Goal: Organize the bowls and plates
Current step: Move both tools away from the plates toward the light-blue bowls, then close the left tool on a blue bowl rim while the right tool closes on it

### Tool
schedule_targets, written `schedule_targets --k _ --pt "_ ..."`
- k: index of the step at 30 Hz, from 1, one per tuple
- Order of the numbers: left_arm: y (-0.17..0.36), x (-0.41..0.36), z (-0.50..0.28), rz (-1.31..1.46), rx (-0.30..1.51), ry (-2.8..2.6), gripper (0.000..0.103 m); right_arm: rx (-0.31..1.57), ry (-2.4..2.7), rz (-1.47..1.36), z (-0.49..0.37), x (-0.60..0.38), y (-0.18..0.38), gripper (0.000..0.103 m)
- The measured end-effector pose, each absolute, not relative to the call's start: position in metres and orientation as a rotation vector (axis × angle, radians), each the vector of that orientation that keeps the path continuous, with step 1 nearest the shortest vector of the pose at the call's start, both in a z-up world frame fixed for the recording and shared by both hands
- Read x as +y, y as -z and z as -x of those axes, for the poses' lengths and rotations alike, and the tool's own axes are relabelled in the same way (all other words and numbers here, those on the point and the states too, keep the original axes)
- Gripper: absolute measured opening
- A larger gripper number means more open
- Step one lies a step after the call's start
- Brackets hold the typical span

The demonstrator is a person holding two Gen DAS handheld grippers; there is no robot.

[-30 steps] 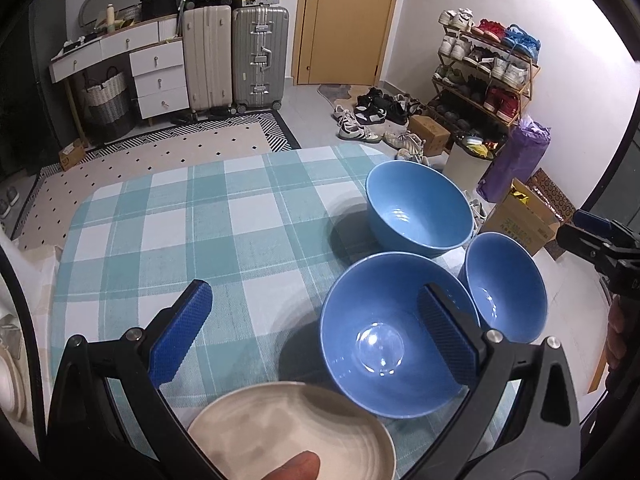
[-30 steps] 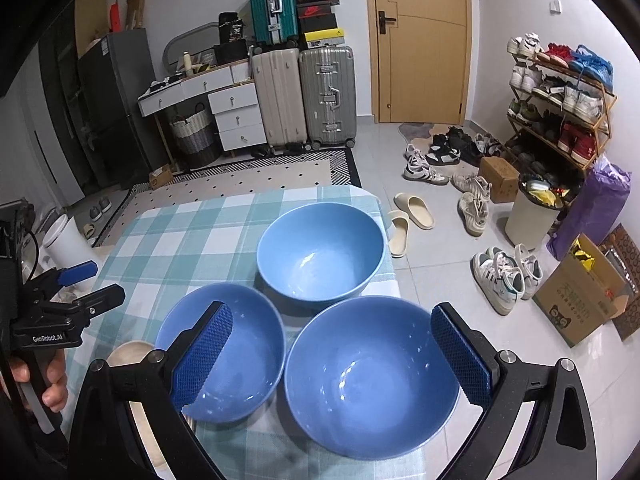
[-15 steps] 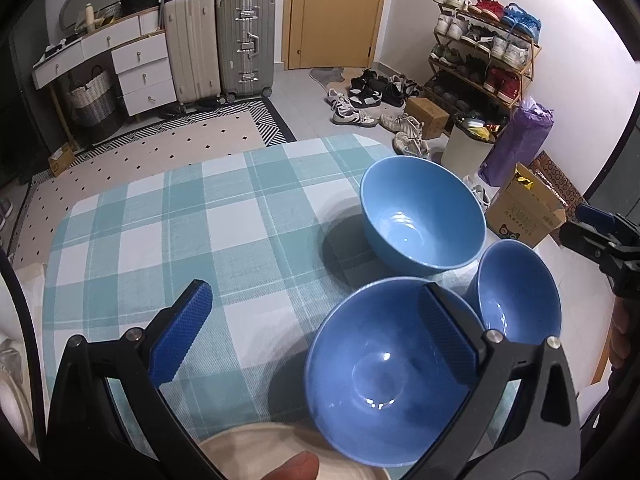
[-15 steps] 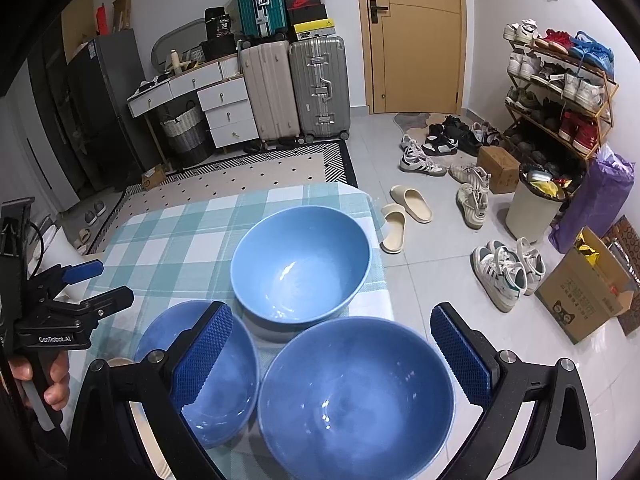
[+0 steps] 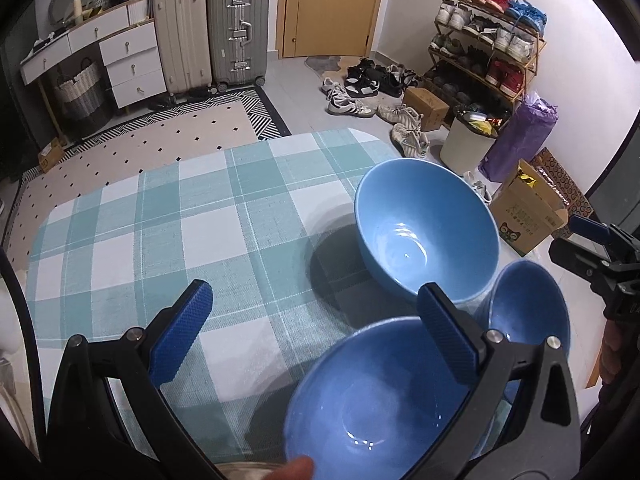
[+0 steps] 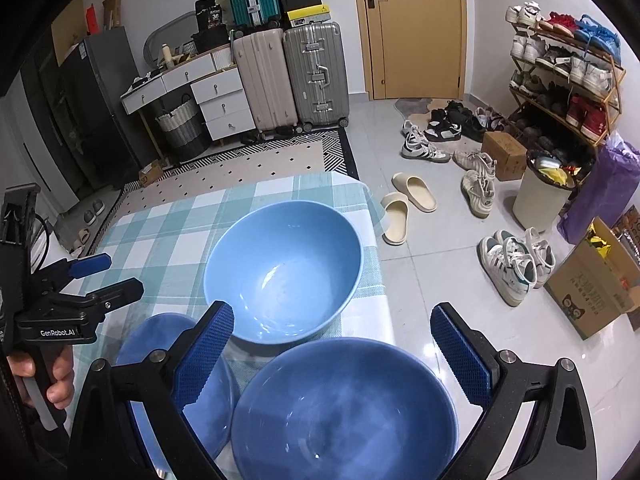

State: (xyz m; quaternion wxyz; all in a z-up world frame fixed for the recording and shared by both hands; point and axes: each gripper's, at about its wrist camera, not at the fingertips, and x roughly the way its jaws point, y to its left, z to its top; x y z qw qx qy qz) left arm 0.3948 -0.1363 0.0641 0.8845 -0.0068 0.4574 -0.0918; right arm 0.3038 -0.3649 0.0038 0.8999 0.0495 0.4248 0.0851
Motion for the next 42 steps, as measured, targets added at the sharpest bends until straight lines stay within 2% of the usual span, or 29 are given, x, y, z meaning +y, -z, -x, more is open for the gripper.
schedule_targets --k 13,20,23,29,35,42 --pt "-0.039 -0.148 -0.433 0.022 0.997 0.223 0.099 0.916 -0.175 -0.102 -0.338 -0.365 0.013 0.097" --pt "-0.026 -0.16 -0.448 -0.002 1.015 0.234 0.094 0.959 -0.183 -0.104 -0.355 -0.366 0.03 0.083" --pt "-0.021 -0.166 -0.452 -0.01 1.026 0.242 0.088 0.979 -0.188 -0.107 -0.361 -0.364 0.038 0.077" --pt "-0.013 -0.176 -0.458 -0.023 1.036 0.266 0.075 1.001 -0.196 -0.109 -0.371 -0.363 0.049 0.072" --pt "-0.005 -0.18 -0.463 -0.02 1.048 0.274 0.057 1.02 -0.21 -0.105 -0.376 -0.362 0.057 0.054" --pt "0.0 -0.183 -0.465 -0.018 1.055 0.304 0.035 1.023 -0.211 -0.093 -0.378 -0.36 0.062 0.041"
